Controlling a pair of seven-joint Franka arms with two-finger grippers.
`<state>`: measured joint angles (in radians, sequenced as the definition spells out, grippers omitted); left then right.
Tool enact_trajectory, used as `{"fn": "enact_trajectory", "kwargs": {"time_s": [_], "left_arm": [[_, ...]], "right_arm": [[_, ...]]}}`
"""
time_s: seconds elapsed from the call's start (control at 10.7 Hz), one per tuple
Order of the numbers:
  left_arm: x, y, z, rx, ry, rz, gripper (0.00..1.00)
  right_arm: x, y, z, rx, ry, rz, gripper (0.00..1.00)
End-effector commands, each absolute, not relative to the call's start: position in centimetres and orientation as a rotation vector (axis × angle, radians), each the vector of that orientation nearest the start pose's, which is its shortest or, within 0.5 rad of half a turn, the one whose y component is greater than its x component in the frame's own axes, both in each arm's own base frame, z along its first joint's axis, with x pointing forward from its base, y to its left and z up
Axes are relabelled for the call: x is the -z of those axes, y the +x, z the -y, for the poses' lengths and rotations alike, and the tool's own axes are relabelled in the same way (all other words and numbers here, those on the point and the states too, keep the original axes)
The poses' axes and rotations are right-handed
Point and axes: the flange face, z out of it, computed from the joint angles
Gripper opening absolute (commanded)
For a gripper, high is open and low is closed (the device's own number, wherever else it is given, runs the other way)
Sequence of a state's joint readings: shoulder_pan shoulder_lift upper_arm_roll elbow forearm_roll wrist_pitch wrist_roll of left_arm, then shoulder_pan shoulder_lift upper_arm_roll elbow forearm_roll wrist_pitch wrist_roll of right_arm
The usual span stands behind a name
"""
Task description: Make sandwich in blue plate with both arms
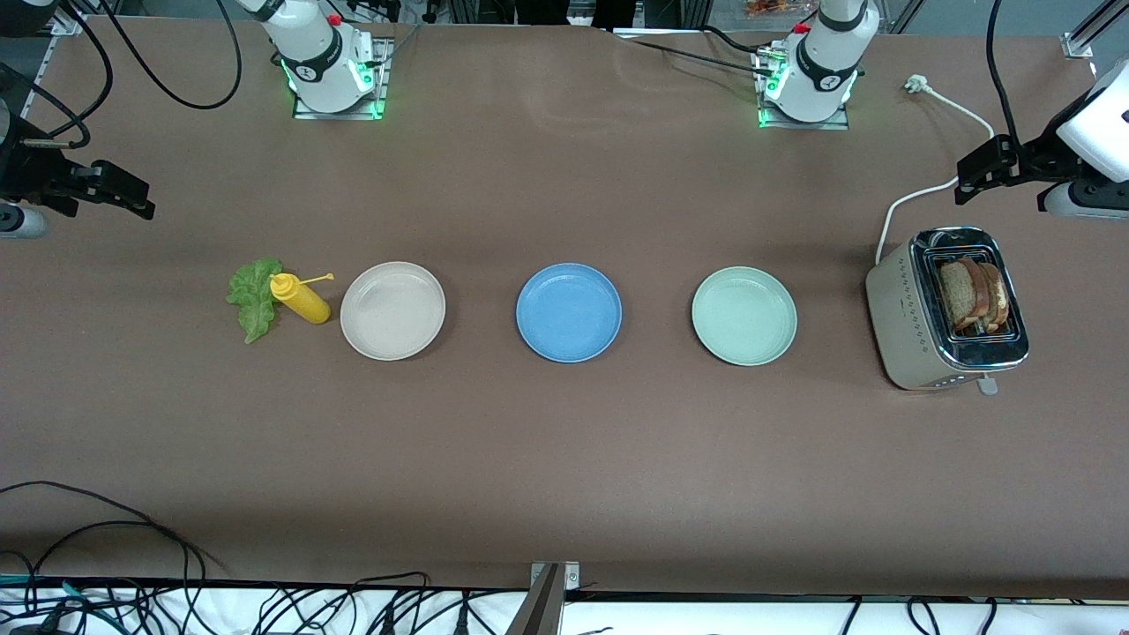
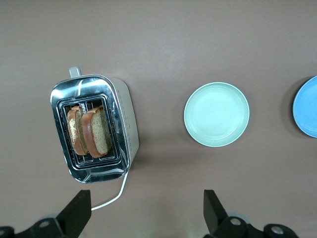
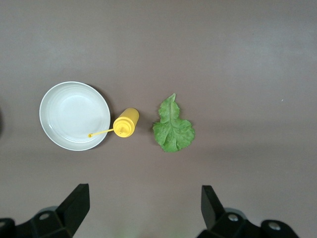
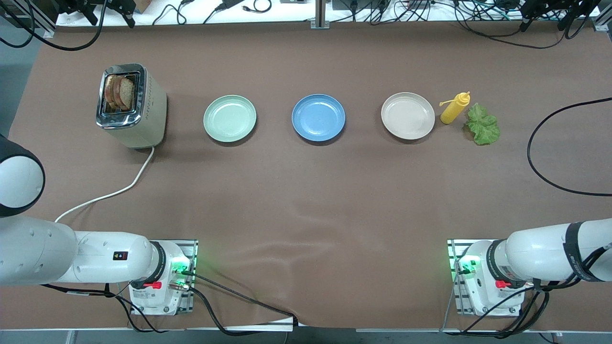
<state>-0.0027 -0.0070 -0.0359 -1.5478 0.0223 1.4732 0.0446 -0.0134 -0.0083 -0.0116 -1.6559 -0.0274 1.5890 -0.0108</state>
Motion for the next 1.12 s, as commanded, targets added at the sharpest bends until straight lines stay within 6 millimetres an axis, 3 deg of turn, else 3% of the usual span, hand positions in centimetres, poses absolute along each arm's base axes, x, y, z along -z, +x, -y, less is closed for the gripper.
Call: {"fn": "enact_trajectory", "kwargs": {"time_s": [0.0, 0.75, 1.03], "left_arm": [[-63.1, 53.8, 1.9, -0.097, -3.145, -0.129, 1.0], [-62.0, 53.6, 2.0, -0.133, -3.143, -0.116, 1.0], [-61.9, 53.6, 2.9, -0.135, -3.133, -0.144, 1.0]], "right_arm": [[-59.4, 55.1, 1.6, -0.073, -3.151, -0.033, 1.0], [-60.8, 55.4, 1.8, -0.005, -3.152, -0.038, 1.0], [-60.8, 55.4, 1.5, -0.005, -3.151, -0.031, 1.0]]}}
